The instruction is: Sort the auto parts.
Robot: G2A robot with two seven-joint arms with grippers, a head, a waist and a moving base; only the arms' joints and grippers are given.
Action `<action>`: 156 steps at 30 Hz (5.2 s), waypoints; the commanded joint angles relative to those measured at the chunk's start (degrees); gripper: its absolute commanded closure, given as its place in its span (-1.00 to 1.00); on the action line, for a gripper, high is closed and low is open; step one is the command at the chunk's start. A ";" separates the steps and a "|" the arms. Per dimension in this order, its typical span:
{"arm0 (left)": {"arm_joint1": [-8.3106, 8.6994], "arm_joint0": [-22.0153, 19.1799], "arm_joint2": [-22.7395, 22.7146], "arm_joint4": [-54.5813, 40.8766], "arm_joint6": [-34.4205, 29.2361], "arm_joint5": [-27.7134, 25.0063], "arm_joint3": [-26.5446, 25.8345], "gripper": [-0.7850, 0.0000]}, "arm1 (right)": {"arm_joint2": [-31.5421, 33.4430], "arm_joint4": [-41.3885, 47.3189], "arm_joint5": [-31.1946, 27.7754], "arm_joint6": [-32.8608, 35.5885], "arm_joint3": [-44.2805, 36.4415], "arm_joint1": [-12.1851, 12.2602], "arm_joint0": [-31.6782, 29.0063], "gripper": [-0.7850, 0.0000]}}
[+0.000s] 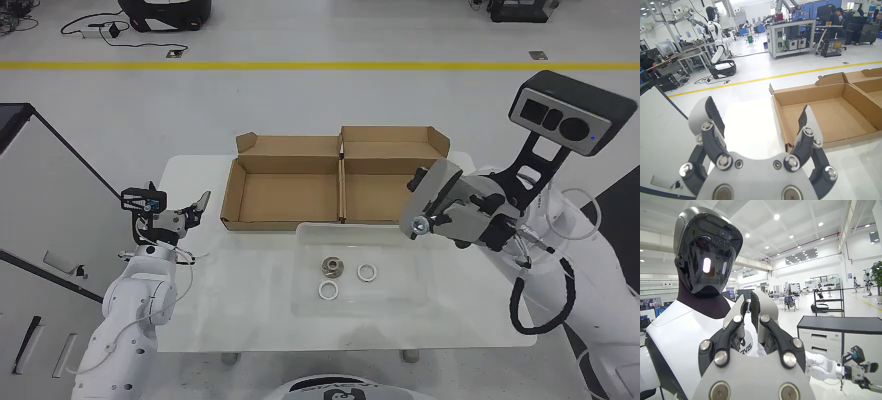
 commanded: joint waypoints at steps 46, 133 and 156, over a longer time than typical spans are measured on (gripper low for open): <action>0.00 0.00 0.00 0.00 0.00 0.00 0.00 -1.00 | -7.96 -50.62 19.43 39.35 38.74 -3.28 28.96 1.00; 0.00 0.00 0.00 0.00 0.00 0.00 0.00 -1.00 | -43.08 -74.56 13.12 18.51 110.14 -37.69 32.59 0.95; 0.00 0.00 0.00 0.00 0.00 0.00 0.00 -1.00 | -40.15 -74.80 10.47 11.25 108.82 -36.45 36.13 -1.00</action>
